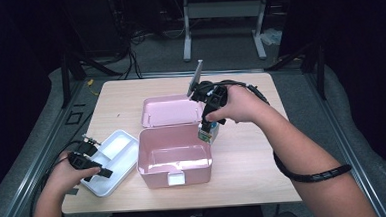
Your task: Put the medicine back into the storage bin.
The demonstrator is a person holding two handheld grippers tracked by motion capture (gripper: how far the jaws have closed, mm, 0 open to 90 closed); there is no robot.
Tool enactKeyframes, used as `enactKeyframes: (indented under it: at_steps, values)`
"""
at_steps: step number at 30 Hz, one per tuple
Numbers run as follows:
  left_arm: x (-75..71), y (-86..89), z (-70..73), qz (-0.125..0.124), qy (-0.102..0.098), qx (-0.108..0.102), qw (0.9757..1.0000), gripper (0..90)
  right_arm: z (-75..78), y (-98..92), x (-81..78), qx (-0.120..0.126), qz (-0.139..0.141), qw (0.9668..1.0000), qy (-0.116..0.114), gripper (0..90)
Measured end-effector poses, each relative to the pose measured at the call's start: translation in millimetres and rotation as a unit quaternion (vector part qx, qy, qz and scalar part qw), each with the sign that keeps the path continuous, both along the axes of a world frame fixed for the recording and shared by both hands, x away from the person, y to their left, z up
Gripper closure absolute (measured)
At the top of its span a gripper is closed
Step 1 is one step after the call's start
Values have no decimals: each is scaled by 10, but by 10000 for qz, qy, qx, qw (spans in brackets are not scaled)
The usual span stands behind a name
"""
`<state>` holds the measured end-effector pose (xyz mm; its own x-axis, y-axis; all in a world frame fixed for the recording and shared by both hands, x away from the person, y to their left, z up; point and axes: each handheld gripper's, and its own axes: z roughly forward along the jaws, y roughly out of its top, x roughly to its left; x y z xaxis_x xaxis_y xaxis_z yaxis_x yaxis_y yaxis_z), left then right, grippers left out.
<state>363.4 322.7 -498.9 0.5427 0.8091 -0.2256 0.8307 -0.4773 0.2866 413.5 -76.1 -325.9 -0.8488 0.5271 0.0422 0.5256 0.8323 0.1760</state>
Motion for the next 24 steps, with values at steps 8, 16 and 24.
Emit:
enactKeyframes:
  at_steps: [8,16,24]
  values:
    - [-3,9,-6,23,27,-2,10000,364,-125,269,-40,-35,318,9995,-33,466]
    - [-2,17,-3,20,0,-17,10000,365,-344,348,-98,-212,1261,9914,-288,468]
    - [2,-4,-3,-28,-9,-23,10000,365,-517,358,-199,-324,2571,9647,-479,468]
